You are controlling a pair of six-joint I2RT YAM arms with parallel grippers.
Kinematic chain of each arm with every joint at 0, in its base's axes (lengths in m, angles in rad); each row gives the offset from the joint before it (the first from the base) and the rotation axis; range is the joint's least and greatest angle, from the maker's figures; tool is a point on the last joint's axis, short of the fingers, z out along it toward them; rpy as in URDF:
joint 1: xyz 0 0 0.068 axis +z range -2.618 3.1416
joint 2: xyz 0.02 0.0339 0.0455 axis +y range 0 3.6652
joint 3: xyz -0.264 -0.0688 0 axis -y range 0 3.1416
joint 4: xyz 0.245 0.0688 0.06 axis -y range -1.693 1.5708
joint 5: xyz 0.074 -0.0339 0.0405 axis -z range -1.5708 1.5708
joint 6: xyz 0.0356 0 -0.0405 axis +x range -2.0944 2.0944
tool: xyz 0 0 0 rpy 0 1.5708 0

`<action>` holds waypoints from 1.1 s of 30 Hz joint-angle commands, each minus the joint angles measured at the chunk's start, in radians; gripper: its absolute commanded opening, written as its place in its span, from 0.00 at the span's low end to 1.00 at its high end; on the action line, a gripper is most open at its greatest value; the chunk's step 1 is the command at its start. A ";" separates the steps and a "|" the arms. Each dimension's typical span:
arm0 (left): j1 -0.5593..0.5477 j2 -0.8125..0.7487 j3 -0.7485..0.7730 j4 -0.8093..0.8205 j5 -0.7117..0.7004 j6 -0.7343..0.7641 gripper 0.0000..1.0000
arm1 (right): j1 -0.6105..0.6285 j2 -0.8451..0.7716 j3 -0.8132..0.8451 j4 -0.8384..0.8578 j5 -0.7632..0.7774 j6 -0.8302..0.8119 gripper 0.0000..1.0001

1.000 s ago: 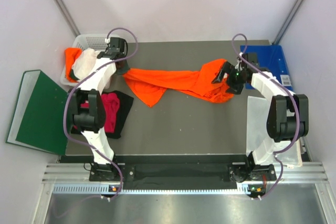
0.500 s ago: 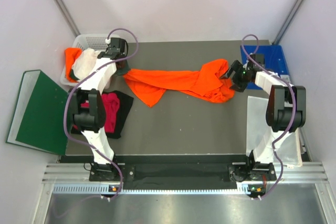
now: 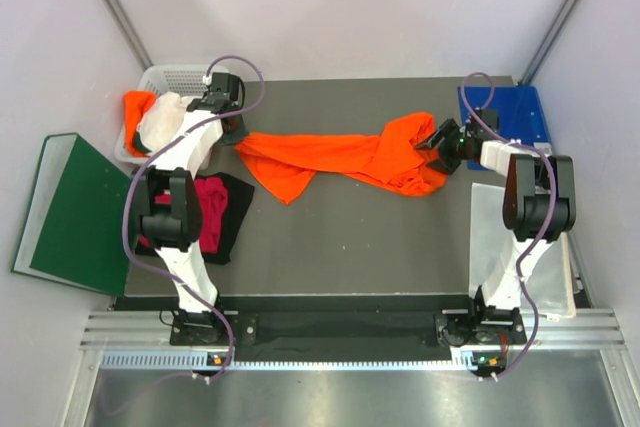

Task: Fold and stack the t-shirts
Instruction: Flatten out the tshirt

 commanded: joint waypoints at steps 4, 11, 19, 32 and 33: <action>0.006 0.008 0.031 0.002 -0.006 0.009 0.00 | -0.010 0.016 0.013 0.052 -0.004 0.033 0.66; 0.006 0.012 0.030 -0.004 -0.003 0.011 0.00 | -0.009 0.046 0.019 0.081 -0.010 0.040 0.63; 0.006 0.012 0.028 -0.009 -0.018 0.021 0.00 | -0.007 0.077 0.010 0.107 -0.014 0.063 0.58; 0.006 0.009 0.016 -0.010 -0.011 0.015 0.00 | 0.019 0.123 0.068 0.167 -0.043 0.100 0.33; 0.006 0.008 0.013 -0.010 -0.011 0.015 0.00 | 0.023 0.125 0.071 0.168 -0.047 0.103 0.31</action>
